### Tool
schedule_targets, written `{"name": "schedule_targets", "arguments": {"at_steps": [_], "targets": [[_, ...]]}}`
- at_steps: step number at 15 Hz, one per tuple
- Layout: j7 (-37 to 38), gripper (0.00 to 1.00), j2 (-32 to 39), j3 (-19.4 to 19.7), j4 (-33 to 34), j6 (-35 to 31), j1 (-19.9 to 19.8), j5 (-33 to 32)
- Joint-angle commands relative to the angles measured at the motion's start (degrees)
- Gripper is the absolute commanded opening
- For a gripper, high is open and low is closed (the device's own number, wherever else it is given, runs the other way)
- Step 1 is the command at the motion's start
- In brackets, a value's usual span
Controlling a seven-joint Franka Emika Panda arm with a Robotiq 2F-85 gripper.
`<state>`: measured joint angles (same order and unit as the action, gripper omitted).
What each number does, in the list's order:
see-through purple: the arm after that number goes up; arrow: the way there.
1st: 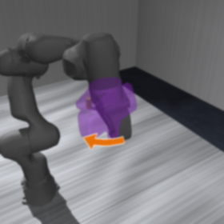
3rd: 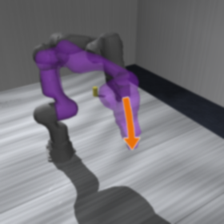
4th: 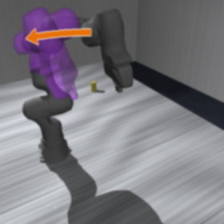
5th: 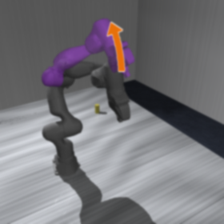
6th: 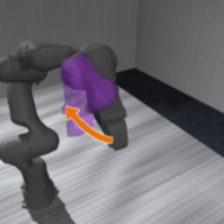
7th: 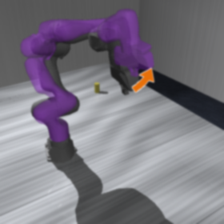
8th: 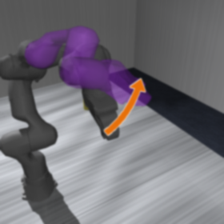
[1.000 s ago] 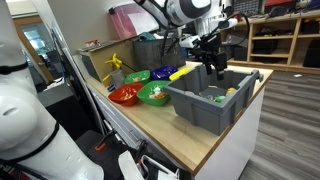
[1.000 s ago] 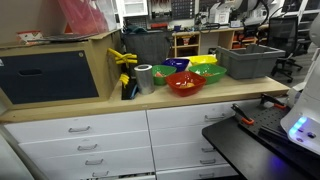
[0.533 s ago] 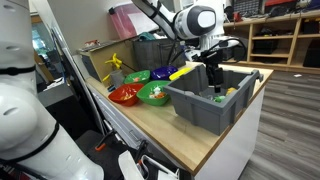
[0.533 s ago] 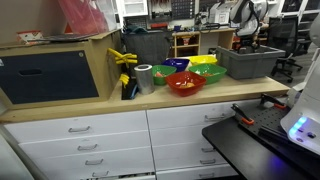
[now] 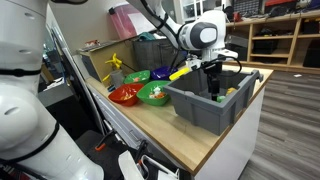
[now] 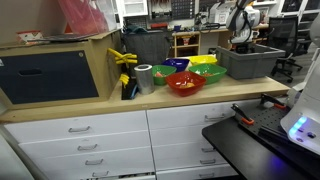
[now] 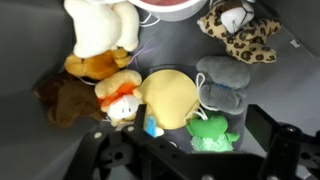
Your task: Pick up the object in the gray container and put it in the blue bowl
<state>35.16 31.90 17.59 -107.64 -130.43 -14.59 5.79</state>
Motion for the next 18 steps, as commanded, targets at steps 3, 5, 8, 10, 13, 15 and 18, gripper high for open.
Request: {"name": "schedule_targets", "arguments": {"at_steps": [3,5,8,10,13,15,18], "targets": [[0.7,0.75,2.9,0.1,1.7,-0.6,0.3,1.5],[0.5,0.68,3.2,0.1,1.5,-0.5,0.3,1.6],[0.0,0.44,3.0,0.2,1.4,0.0,0.3,1.5],[-0.2,0.29,2.4,0.2,1.7,0.5,0.1,1.6],[-0.7,0.07,1.7,0.4,2.9,1.4,-0.2,1.4],[-0.9,0.00,0.9,0.6,4.1,2.3,-0.5,1.3],[-1.5,0.02,-1.4,0.6,6.0,4.7,-0.8,1.1]]}}
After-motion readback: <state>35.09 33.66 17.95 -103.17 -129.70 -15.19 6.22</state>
